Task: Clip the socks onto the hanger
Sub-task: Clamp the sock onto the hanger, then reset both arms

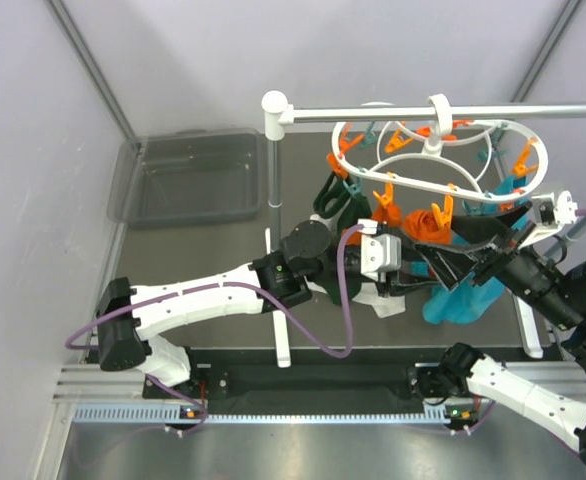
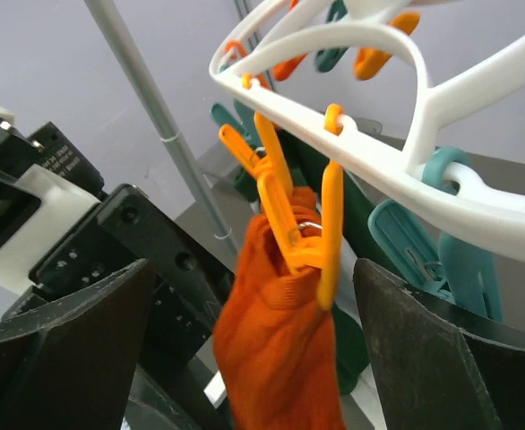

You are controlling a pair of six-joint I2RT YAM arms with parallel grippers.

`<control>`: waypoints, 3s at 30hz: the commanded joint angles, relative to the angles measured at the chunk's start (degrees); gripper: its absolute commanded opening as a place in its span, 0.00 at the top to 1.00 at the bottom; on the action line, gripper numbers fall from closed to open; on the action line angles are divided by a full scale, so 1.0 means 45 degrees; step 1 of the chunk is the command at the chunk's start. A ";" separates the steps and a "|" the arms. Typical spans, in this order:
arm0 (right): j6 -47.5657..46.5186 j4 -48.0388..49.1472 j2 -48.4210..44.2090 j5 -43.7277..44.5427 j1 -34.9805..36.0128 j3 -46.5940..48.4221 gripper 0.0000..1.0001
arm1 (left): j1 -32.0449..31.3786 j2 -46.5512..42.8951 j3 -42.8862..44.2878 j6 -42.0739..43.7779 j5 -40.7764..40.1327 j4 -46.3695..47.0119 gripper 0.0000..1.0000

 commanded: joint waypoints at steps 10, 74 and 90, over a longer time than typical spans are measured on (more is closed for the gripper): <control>-0.0397 -0.1992 0.0103 0.0493 0.0125 0.1612 0.00 | 0.0045 -0.1135 -0.1240 -0.0346 -0.1769 0.0321 0.29; 0.2649 0.8392 -0.2670 -0.3963 0.0183 -1.1074 0.00 | 0.0045 -1.4041 -1.2292 -0.7103 -0.7136 -0.1181 0.27; 0.4914 1.3401 -0.2655 0.2366 0.0769 -1.7879 0.00 | 0.0045 -1.8556 -1.8703 -0.9762 -0.7493 -0.0008 0.22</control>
